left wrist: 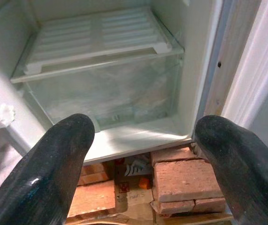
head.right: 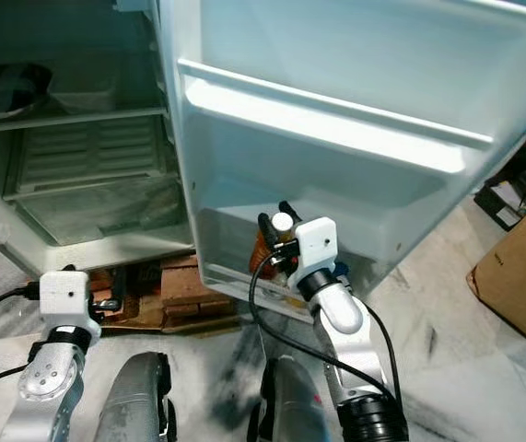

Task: Restocking fridge

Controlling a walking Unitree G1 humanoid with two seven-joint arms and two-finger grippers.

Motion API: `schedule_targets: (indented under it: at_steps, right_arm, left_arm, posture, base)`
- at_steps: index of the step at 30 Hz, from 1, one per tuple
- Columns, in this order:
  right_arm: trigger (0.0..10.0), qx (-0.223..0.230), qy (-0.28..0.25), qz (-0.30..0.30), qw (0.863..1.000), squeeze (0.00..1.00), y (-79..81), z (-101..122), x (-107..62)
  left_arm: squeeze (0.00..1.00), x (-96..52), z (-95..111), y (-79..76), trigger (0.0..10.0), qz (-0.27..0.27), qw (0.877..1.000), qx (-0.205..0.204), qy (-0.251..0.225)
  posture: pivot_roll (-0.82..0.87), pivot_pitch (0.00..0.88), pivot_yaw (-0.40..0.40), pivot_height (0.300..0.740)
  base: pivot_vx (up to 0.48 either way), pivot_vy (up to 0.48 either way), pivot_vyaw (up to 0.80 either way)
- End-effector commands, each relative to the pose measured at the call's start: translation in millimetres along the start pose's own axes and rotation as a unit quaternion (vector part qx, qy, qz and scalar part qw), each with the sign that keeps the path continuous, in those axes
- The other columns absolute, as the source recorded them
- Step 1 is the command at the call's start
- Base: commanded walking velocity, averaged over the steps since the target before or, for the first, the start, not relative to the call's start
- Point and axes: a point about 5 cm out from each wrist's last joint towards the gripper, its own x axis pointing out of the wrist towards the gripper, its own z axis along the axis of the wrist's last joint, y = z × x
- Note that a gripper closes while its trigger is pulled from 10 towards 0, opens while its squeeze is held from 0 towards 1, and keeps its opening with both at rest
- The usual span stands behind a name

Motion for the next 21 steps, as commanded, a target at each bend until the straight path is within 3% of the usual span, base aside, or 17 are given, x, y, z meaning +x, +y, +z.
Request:
schedule_targets:
  at_steps: [1,13,21]
  right_arm:
    - [10.0,-0.001,-0.010,-0.001,1.000,0.00,-1.4,5,0.5]
    - [10.0,0.000,-0.014,0.000,1.000,0.00,-1.4,7,2.2]
    - [10.0,-0.007,-0.022,0.016,1.000,0.00,3.5,10,11.5]
  left_arm:
    - [0.00,-1.3,-2,0.7,10.0,0.000,1.000,0.007,0.006]
    - [0.00,-1.9,-3,2.2,10.0,0.013,1.000,0.019,0.013]
    - [0.00,-3.1,-3,12.0,10.0,0.046,0.998,0.041,0.020]
  posture:
    - [0.11,0.146,-0.087,0.611]
    - [0.11,0.152,-0.086,0.522]
    - [0.12,0.168,-0.081,0.522]
  base:
    - [0.000,0.000,0.00]
    - [0.000,0.000,0.00]
    - [0.000,0.000,0.00]
